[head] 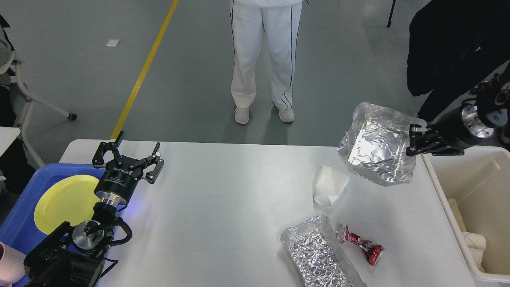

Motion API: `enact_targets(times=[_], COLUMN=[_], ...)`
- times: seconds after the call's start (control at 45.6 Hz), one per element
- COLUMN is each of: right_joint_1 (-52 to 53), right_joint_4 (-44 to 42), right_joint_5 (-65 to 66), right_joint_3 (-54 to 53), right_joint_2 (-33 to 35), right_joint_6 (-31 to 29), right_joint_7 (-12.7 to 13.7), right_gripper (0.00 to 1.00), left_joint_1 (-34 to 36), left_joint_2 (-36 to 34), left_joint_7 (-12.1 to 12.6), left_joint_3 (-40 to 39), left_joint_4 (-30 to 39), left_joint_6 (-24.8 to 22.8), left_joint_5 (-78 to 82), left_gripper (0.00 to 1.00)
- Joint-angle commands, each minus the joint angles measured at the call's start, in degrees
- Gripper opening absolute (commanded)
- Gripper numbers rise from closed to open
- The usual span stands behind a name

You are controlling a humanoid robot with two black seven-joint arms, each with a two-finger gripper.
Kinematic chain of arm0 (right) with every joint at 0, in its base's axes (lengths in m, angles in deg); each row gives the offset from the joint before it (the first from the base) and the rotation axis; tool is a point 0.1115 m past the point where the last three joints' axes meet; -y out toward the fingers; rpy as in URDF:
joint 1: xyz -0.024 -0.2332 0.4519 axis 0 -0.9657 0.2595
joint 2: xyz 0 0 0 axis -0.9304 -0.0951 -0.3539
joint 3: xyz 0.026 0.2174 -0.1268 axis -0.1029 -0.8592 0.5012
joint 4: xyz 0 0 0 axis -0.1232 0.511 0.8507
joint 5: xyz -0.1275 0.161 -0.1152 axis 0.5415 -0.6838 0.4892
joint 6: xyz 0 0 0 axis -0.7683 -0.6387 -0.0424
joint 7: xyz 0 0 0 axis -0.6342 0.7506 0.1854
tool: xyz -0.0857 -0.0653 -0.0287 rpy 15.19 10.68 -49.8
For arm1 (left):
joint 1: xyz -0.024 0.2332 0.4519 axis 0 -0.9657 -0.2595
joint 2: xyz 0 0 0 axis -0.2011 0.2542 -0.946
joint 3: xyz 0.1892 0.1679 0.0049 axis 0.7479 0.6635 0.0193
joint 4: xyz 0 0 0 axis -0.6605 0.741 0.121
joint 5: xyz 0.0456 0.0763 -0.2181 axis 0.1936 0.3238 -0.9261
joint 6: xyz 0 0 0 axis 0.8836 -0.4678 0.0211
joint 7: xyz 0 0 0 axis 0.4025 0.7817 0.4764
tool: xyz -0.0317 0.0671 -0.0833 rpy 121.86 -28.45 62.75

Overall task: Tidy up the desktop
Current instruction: 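Lift the crumpled foil and drop it into the white bin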

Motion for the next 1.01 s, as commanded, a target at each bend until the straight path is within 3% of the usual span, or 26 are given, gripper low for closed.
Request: enact_targets(times=[0.0,0.175,0.394,0.526,0.592,0.789,0.811,0.833,0.854,0.876,0.898,0.986], right_joint_1=[-8.3,-23.3,-42.9,-48.8,-50.5,-51.7,-51.9,-52.0,-52.0,-52.0,-52.1,-53.0], right_joint_4=[-10.1,-25.8,-48.1,-50.0,-50.0,-50.0,-49.9,-49.9,-49.8,-49.7,-49.5,-49.1], right_joint_5=[-0.3,-3.1,-21.7,-26.0,-26.1,-26.9,-26.9,-27.1,-27.2,-27.3,-27.4,-27.5], right_joint_3=[-0.2,-1.2,-1.3,-0.9,-1.4,-1.6,-1.7,-1.7,-1.7,-1.7,-1.7,-1.6], right_joint_2=[-0.1,-1.7,-12.6,-15.0,-15.1,-15.1,-15.1,-15.1,-15.1,-15.2,-15.2,-15.3], right_joint_6=[6.7,16.4,24.3,34.3,37.9,40.2,39.6,39.5,39.4,39.4,39.3,39.3], right_joint_7=[0.0,0.2,1.8,4.8,5.0,4.9,4.9,4.9,5.0,5.0,5.0,5.0], right_gripper=[0.0,0.0,0.0,0.0,0.0,0.0,0.27,0.85,1.0,0.94,1.0,1.0], left_joint_1=[0.0,0.0,0.0,0.0,0.0,0.0,0.0,0.0,0.0,0.0,0.0,0.0], left_joint_2=[0.0,0.0,0.0,0.0,0.0,0.0,0.0,0.0,0.0,0.0,0.0,0.0], left_joint_7=[0.0,0.0,0.0,0.0,0.0,0.0,0.0,0.0,0.0,0.0,0.0,0.0], left_joint_3=[0.0,0.0,0.0,0.0,0.0,0.0,0.0,0.0,0.0,0.0,0.0,0.0], left_joint_4=[0.0,0.0,0.0,0.0,0.0,0.0,0.0,0.0,0.0,0.0,0.0,0.0], left_joint_6=[0.0,0.0,0.0,0.0,0.0,0.1,0.0,0.1,0.1,0.0,0.1,0.0], left_joint_5=[0.0,0.0,0.0,0.0,0.0,0.0,0.0,0.0,0.0,0.0,0.0,0.0], left_gripper=[0.96,0.96,0.96,0.96,0.96,0.96,0.96,0.96,0.96,0.96,0.96,0.96])
